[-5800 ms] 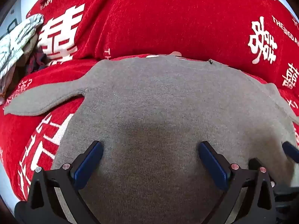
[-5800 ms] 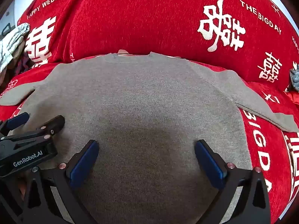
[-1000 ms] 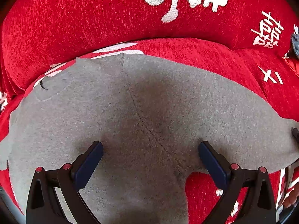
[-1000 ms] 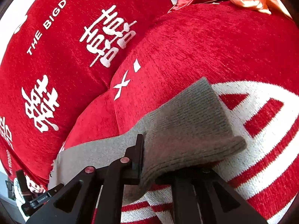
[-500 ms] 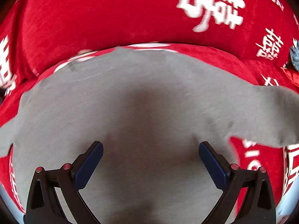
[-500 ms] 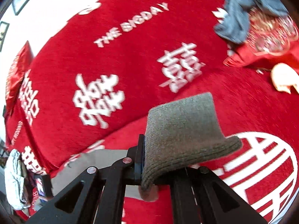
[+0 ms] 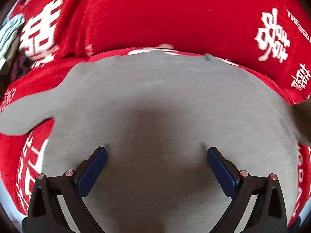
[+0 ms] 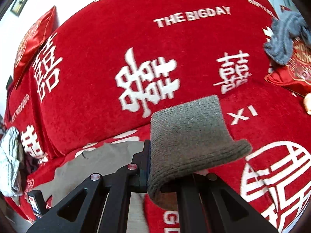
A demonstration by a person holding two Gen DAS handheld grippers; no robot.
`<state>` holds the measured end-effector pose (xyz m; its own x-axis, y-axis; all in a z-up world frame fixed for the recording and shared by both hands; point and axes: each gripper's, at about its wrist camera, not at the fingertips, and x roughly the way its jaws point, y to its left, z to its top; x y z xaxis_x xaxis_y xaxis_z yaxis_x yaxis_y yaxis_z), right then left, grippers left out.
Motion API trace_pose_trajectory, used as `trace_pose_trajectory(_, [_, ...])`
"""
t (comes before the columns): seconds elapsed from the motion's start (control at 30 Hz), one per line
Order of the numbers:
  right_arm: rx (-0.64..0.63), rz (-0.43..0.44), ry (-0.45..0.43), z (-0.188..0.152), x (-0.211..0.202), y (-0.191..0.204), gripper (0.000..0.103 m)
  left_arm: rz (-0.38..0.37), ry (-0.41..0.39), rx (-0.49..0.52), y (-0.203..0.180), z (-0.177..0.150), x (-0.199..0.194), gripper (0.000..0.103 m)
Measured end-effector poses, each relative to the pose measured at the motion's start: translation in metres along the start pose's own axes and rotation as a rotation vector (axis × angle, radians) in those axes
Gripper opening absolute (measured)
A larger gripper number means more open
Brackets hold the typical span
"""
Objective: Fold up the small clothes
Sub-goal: 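Lift the held sleeve and fold it across the sweater body, then lay the sleeve flat on the sweater and open the right gripper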
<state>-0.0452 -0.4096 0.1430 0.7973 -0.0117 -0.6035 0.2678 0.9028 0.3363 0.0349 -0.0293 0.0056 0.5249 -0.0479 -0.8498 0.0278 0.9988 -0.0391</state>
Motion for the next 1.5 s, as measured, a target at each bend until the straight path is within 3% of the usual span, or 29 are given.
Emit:
trace_pose_trajectory(0.27, [-0.066, 0.002, 0.044, -0.014, 0.023, 0.060, 0.005, -0.051, -0.089, 0.030, 0.022, -0.021, -0.006, 0.103])
trace_pose_trajectory(0.47, [-0.129, 0.006, 0.071, -0.029, 0.039, 0.105, 0.005, -0.003, -0.113, 0.000, 0.028, -0.027, -0.015, 0.103])
trace_pose_trajectory(0.77, [-0.211, 0.028, 0.123, -0.055, 0.066, 0.166, 0.006, -0.040, -0.158, 0.030, 0.045, -0.049, -0.023, 0.103])
trace_pose_trajectory(1.23, [-0.378, 0.097, 0.228, -0.112, 0.104, 0.259, 0.005, -0.103, -0.183, 0.016, 0.053, -0.054, -0.026, 0.102])
trace_pose_trajectory(1.5, [-0.448, 0.159, 0.318, -0.136, 0.126, 0.281, 0.006, -0.120, -0.191, 0.011, 0.055, -0.056, -0.028, 0.102])
